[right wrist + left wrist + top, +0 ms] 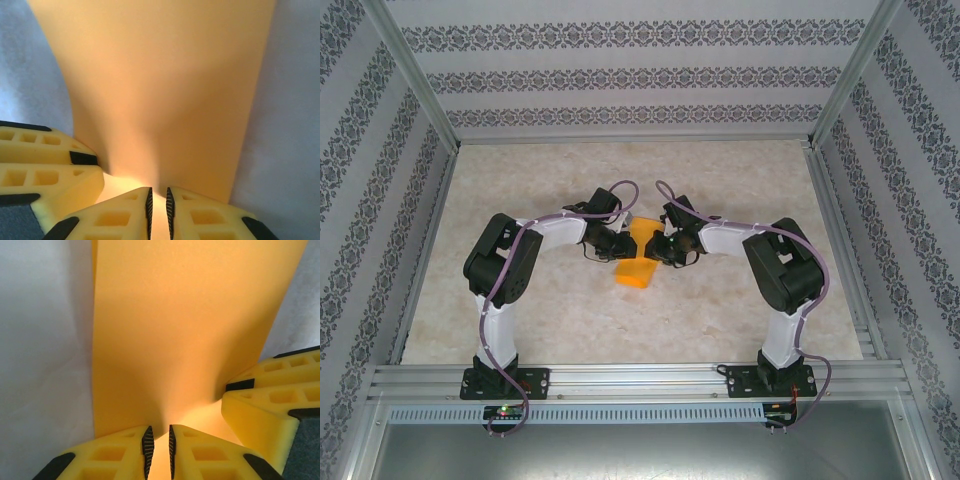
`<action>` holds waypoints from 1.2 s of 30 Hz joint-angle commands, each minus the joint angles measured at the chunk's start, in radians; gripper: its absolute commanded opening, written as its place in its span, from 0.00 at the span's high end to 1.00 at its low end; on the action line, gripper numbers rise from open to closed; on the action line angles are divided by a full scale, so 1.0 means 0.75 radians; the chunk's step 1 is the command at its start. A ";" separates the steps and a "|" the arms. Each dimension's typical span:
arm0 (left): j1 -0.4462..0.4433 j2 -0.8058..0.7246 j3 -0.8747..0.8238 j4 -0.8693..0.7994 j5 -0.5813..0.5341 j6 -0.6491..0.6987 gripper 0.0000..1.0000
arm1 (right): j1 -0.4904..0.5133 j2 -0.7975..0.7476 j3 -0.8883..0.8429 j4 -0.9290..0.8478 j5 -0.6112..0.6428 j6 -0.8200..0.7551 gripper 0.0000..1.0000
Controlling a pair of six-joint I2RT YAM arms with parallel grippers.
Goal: Fold a paper plane with a square sheet of paper (pick it up from the middle)
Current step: Hold the square sheet of paper at the center of the table, then fold the square sheet of paper in half at the center of the table.
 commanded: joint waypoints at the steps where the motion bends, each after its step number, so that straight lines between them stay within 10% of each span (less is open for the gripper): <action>1: -0.014 0.120 -0.044 -0.137 -0.169 0.048 0.77 | -0.027 -0.044 -0.076 -0.172 0.146 -0.067 0.82; 36: -0.020 0.128 -0.038 -0.196 -0.225 0.100 0.77 | -0.184 0.076 0.083 -0.009 0.115 -0.118 0.92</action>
